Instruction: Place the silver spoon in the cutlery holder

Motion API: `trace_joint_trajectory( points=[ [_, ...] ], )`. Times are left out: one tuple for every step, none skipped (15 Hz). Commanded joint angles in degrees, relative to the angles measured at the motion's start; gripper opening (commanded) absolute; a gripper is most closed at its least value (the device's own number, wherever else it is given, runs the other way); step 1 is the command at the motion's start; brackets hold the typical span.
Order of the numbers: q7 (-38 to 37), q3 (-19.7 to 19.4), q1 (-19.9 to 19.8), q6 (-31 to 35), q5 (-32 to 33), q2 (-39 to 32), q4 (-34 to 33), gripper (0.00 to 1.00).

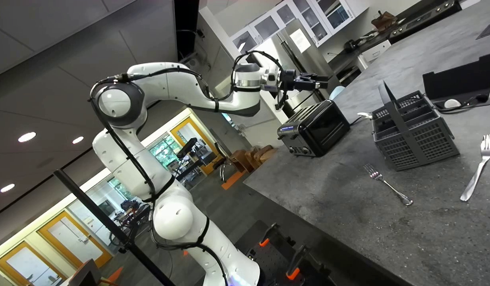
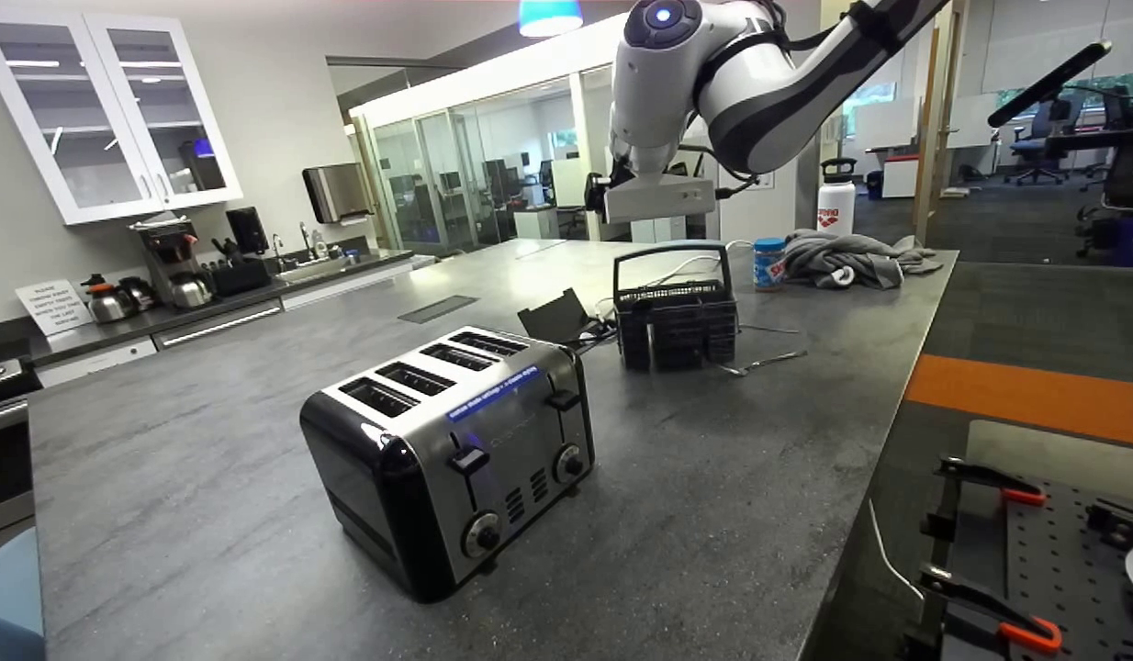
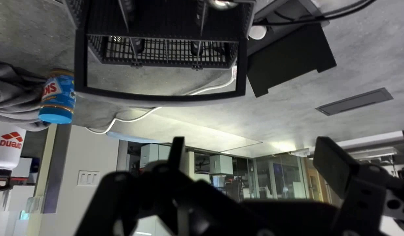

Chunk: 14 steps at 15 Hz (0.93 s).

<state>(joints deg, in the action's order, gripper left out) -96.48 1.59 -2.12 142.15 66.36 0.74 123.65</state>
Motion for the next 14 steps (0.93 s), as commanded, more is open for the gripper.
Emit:
trace_joint_trajectory(
  points=[
    [8.30, -0.49, 0.92, -2.88, -7.16, 2.59, 1.50, 1.00],
    [9.64, -0.46, 0.96, -3.27, -8.24, 2.73, 1.42, 1.00],
    [6.53, -0.55, 0.78, -1.51, -5.90, 0.68, 0.14, 1.00],
    [7.62, -0.53, 0.81, -1.73, -6.79, 0.83, 0.14, 1.00],
    [7.84, -0.51, 0.83, -1.79, -7.08, 0.94, 0.17, 1.00],
    [7.85, -0.51, 0.85, -1.81, -7.10, 0.99, 0.22, 1.00],
    [7.85, -0.50, 0.85, -1.82, -7.10, 1.00, 0.27, 1.00],
    [7.85, -0.50, 0.85, -1.82, -7.10, 1.00, 0.30, 1.00],
    [7.85, -0.50, 0.85, -1.83, -7.10, 1.00, 0.31, 1.00],
    [7.85, -0.50, 0.85, -1.83, -7.10, 1.00, 0.32, 1.00],
    [7.85, -0.50, 0.85, -1.83, -7.10, 1.00, 0.32, 1.00],
    [7.85, -0.50, 0.85, -1.84, -7.10, 1.00, 0.32, 1.00],
    [7.85, -0.50, 0.86, -1.84, -7.10, 1.00, 0.32, 1.00],
    [7.85, -0.50, 0.86, -1.84, -7.10, 1.00, 0.32, 1.00]
  ],
)
